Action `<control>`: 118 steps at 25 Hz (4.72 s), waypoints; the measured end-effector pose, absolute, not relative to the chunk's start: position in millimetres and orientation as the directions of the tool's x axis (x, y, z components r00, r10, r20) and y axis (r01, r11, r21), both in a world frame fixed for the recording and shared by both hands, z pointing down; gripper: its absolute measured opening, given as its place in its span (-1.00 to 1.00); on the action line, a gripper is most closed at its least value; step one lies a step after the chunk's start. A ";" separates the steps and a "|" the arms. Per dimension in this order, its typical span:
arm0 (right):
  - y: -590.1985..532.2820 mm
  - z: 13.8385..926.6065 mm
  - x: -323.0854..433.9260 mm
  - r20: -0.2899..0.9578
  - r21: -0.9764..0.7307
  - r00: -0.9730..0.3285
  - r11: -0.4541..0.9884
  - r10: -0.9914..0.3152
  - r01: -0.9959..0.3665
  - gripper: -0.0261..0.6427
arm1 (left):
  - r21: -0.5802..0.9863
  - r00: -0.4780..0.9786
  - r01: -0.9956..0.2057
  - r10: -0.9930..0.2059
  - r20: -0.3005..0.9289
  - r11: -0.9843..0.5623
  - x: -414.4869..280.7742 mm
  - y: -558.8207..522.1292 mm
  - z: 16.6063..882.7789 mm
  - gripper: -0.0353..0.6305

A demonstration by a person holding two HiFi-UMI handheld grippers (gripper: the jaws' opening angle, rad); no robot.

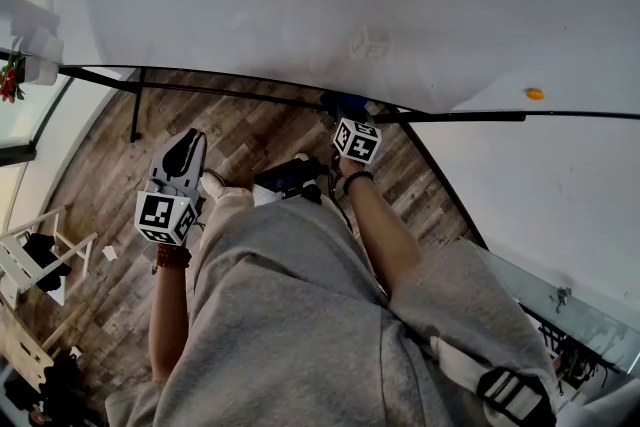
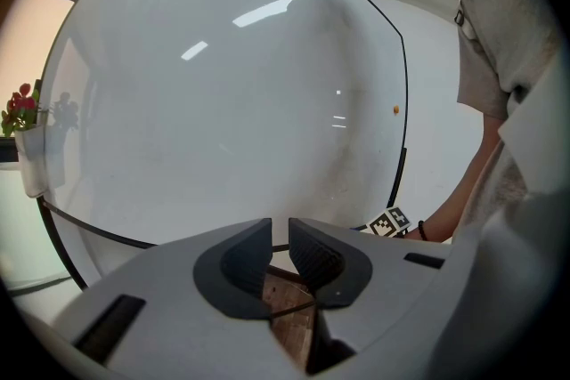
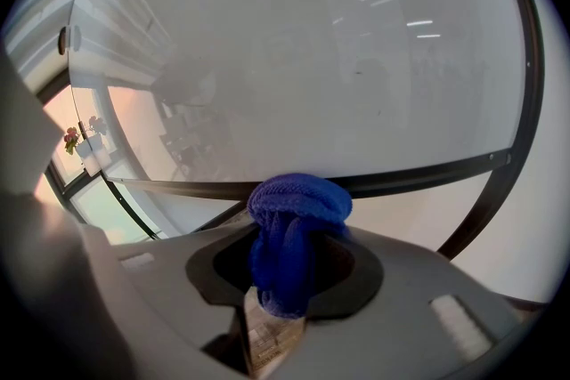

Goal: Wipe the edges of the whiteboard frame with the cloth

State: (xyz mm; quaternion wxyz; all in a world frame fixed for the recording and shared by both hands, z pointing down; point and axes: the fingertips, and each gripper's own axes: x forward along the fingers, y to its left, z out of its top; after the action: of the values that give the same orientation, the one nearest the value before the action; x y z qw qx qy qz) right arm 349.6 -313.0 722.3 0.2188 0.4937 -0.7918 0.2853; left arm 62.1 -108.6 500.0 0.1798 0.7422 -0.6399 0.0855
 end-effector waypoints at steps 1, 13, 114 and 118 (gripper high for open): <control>-312.2 722.7 346.3 0.629 -0.236 -0.416 0.349 -0.657 -0.907 -0.53 | 0.159 0.164 -0.981 -0.920 0.357 -0.113 58.4 -107.4 500.5 -0.70; -304.8 721.9 313.3 0.629 -0.242 -0.409 0.334 -0.661 -0.911 -0.52 | 0.158 0.163 -0.981 -0.918 0.362 -0.112 19.3 -93.1 498.9 -0.70; -266.0 725.7 101.3 0.646 -0.247 -0.417 0.342 -0.639 -0.907 -0.52 | 0.244 0.307 -0.944 -0.867 0.394 -0.223 -155.0 -134.6 524.4 -0.71; -264.1 726.0 87.0 0.646 -0.254 -0.426 0.348 -0.633 -0.902 -0.52 | 0.247 0.301 -0.945 -0.871 0.389 -0.216 -165.8 -132.6 524.7 -0.71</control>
State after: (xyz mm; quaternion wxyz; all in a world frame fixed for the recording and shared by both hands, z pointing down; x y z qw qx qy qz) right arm 87.0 -264.1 726.0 0.2249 0.4861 -0.7896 0.2993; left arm -165.8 -132.6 524.7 0.2224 0.7752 -0.5854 0.0832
